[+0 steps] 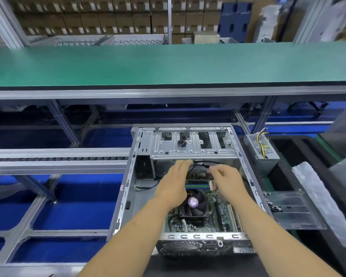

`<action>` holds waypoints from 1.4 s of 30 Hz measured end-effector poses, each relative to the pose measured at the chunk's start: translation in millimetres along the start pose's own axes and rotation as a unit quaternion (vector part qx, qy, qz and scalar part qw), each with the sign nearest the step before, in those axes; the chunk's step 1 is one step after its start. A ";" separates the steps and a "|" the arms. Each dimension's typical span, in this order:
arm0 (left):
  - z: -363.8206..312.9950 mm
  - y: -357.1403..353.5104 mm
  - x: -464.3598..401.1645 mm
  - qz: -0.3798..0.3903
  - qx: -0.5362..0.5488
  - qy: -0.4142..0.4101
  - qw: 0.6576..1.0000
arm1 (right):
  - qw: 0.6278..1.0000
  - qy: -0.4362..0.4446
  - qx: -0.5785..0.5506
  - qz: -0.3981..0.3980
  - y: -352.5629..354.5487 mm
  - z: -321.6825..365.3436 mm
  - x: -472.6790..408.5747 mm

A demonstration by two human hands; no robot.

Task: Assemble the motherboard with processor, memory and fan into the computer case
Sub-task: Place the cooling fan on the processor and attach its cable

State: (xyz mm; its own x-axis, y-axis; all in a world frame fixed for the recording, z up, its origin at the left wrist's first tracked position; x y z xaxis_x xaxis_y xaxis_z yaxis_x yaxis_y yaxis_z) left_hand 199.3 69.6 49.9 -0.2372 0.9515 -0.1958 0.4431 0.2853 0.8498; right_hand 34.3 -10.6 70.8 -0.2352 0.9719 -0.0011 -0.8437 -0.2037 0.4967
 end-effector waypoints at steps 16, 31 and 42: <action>-16.2 -20.0 -13.7 -0.014 -0.036 -0.082 0.996 | 0.991 0.030 0.127 -0.011 12.4 -2.3 19.4; -77.4 -57.9 -18.7 -0.015 -0.157 0.063 0.985 | 0.922 0.230 0.305 0.062 27.4 0.6 8.7; -51.0 -51.0 -14.9 -0.002 -0.106 0.084 0.991 | 0.902 0.175 0.363 0.152 8.6 -9.1 11.4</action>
State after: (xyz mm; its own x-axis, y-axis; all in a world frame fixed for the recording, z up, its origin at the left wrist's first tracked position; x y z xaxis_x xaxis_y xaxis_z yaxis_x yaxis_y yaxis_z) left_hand 136.1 35.0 34.4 -0.3873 0.9127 -0.1303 0.2536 0.2414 0.9367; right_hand 19.9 -2.3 67.1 -0.6472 0.7621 0.0200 -0.2056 -0.1997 0.9581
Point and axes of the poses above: each hand's wrist, its own x-axis away from the middle knuckle, its own y-axis out of the back of the hand, z = x × y, the point moved 1 cm from there along -x, towards the middle knuckle, and after that the axes turned 9 degrees about -z, right-handed, at the moved point
